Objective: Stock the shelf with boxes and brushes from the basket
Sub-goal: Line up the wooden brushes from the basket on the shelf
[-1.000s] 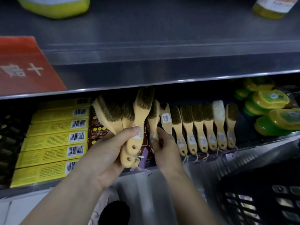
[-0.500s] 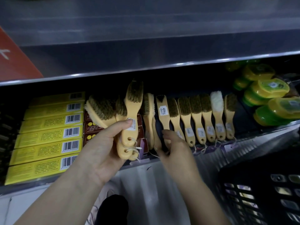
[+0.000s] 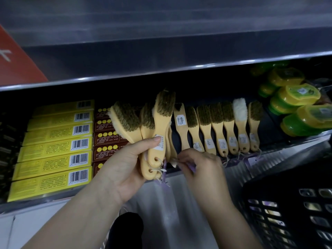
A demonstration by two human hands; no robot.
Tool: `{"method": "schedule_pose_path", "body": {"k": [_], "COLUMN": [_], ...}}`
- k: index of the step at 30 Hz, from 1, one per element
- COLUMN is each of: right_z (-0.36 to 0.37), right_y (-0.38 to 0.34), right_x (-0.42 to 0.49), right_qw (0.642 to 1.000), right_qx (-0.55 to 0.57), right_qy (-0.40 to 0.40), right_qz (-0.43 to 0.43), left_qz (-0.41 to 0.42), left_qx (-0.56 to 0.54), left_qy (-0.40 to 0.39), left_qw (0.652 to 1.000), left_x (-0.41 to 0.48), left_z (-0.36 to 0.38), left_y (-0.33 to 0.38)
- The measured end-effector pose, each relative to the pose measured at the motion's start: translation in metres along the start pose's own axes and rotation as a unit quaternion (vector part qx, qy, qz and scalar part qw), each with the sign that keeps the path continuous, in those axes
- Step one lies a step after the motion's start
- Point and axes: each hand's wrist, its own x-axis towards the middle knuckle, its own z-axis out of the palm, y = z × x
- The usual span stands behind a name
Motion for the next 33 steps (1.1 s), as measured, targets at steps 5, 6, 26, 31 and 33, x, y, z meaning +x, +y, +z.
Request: {"method": "schedule_pose_path", "body": {"k": [5, 6, 26, 31, 33], "right_z": [0.0, 0.0, 0.008, 0.035, 0.043], "right_y": [-0.005, -0.004, 0.016, 0.022, 0.025], "right_x": [-0.005, -0.005, 0.046, 0.047, 0.043], "right_qw": [0.998, 0.999, 0.921, 0.96, 0.968], "right_qx": [-0.004, -0.003, 0.267, 0.139, 0.112], "right_qy": [0.022, -0.035, 0.053, 0.015, 0.016], "right_qz": [-0.054, -0.021, 0.278, 0.243, 0.222], "left_qz": [0.012, 0.011, 0.054, 0.029, 0.026], "left_qx": [-0.016, -0.013, -0.028, -0.06, -0.04], "left_qy": [0.001, 0.002, 0.084, 0.084, 0.083], "left_qw": [1.0, 1.0, 0.995, 0.994, 0.995], "left_x": [0.002, 0.002, 0.015, 0.018, 0.019], "left_z": [-0.004, -0.004, -0.003, -0.006, -0.006], "left_y": [0.0, 0.0, -0.012, -0.014, -0.016]}}
